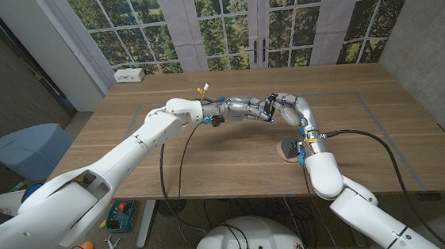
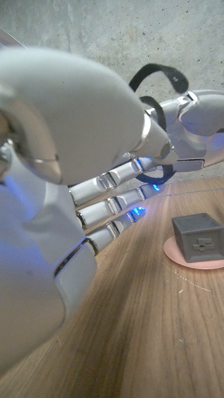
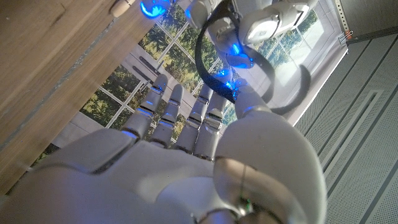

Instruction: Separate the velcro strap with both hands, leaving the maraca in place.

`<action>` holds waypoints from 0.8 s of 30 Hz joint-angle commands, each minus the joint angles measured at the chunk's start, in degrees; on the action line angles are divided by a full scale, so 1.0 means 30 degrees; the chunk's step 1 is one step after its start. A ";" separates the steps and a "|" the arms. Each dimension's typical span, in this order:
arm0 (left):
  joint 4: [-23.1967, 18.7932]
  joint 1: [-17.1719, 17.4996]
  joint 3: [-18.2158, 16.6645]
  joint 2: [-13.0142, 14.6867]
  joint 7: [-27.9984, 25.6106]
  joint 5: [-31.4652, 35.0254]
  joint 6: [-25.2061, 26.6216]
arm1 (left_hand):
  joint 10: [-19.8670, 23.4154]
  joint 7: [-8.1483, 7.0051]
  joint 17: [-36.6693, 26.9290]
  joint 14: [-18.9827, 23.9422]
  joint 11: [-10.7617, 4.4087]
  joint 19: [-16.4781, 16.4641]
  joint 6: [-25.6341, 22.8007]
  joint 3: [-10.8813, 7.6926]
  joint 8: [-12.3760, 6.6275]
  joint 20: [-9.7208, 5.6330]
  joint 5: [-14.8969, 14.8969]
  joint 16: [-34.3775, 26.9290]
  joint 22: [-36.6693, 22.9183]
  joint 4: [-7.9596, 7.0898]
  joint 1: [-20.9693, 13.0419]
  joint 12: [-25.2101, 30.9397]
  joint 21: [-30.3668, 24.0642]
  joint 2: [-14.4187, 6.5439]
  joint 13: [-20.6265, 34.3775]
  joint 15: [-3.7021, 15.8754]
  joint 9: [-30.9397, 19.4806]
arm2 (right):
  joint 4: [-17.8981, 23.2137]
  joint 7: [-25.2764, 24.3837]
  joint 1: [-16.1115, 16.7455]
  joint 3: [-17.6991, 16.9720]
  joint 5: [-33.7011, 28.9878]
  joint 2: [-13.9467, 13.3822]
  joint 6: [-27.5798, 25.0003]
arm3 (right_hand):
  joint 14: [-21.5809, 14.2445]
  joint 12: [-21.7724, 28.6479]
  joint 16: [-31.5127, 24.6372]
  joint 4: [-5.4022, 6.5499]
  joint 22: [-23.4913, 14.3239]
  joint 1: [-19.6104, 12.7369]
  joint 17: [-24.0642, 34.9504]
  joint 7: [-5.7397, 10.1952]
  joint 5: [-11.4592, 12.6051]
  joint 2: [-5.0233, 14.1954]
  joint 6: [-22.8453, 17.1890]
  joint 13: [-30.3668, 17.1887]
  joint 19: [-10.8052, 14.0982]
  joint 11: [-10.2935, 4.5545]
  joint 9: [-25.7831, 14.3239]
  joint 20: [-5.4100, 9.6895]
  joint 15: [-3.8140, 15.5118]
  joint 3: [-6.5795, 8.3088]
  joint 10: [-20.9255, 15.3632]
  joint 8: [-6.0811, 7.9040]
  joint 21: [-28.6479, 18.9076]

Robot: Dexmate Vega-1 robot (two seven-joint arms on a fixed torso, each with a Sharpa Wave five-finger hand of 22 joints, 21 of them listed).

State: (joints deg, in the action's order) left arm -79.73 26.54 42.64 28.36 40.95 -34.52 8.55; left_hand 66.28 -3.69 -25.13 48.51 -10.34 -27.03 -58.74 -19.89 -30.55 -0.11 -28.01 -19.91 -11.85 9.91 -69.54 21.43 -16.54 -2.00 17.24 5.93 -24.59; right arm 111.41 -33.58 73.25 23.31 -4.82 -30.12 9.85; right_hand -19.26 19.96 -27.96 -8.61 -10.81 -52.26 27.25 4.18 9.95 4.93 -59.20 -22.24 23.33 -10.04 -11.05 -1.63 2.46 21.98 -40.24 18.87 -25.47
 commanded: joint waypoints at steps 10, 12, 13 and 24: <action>0.0592 -0.0409 0.0371 -0.0231 0.2499 0.0396 -0.2271 | -0.0322 -0.0114 -0.0325 -0.0505 -0.0359 0.0480 0.0717 -0.0002 0.0406 0.0357 -0.0154 0.0224 -0.0146 -0.0075 -0.0271 0.0665 -0.0104 -0.0614 0.7426 0.2638 0.0062 | -0.0530 -0.1182 0.0285 -0.0208 0.0045 0.1104 0.0891 | -0.0235 0.0145 -0.0515 -0.0061 -0.0131 -0.0088 0.0367 -0.0725 -0.0043 0.0429 -0.1110 -0.0302 0.0362 -0.0062 -0.0018 0.0408 0.2822 -0.0379 -0.0423 0.0178 -0.0371; 0.0297 -0.0229 0.0257 -0.0103 0.2317 0.0478 -0.2566 | -0.0547 -0.0153 -0.0415 -0.0609 -0.0350 0.0544 0.0754 0.0037 0.0522 0.0407 -0.0094 0.0245 -0.0161 -0.0072 -0.0276 0.0477 -0.0122 -0.0694 0.7335 0.2639 0.0179 | -0.0592 -0.1301 0.0329 -0.0228 0.0014 0.1191 0.1042 | -0.0252 0.0169 -0.0566 -0.0092 -0.0136 -0.0157 0.0399 -0.0754 -0.0037 0.0474 -0.1163 -0.0326 0.0399 -0.0084 -0.0024 0.0438 0.2868 -0.0395 -0.0499 0.0168 -0.0403; 0.0170 -0.0143 0.0199 -0.0052 0.2239 0.0475 -0.2655 | -0.0629 -0.0190 -0.0452 -0.0643 -0.0349 0.0575 0.0765 0.0052 0.0568 0.0426 -0.0068 0.0250 -0.0166 -0.0063 -0.0286 0.0399 -0.0127 -0.0721 0.7291 0.2640 0.0227 | -0.0636 -0.1424 0.0346 -0.0237 -0.0003 0.1295 0.1125 | -0.0257 0.0170 -0.0589 -0.0105 -0.0139 -0.0177 0.0412 -0.0792 -0.0039 0.0474 -0.1219 -0.0340 0.0414 -0.0097 -0.0028 0.0471 0.2864 -0.0420 -0.0510 0.0171 -0.0420; -0.0800 0.0541 -0.0259 0.0307 0.1803 0.0356 -0.3613 | -0.1025 -0.0074 -0.0723 -0.0860 -0.0271 0.0893 0.0890 0.0062 0.0859 0.0593 0.0123 0.0261 -0.0213 0.0014 -0.0515 0.0247 -0.0124 -0.1001 0.7461 0.2631 0.0519 | -0.1717 -0.2798 0.0384 -0.0379 0.0023 0.2628 0.2617 | -0.0629 0.0418 -0.0860 -0.0183 -0.0171 -0.0477 0.0489 -0.1146 -0.0035 0.0712 -0.1474 -0.0520 0.0750 -0.0065 -0.0080 0.0667 0.2939 -0.0511 -0.1196 0.0083 -0.0687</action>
State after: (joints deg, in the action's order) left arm -79.63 26.48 42.99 28.35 46.87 -33.64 1.45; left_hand 63.80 -3.99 -26.94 46.25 -11.14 -24.67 -56.36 -19.67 -28.16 1.63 -27.93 -19.46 -12.27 9.98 -69.70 22.32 -16.53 -3.22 18.75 5.53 -23.14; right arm 109.07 -38.36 74.14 22.65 -4.87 -25.91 13.84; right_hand -20.51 20.80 -29.92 -9.09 -11.07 -53.09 28.57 1.04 9.96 6.66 -62.94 -23.54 24.98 -10.14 -11.08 0.02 2.45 20.55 -43.00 19.08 -27.13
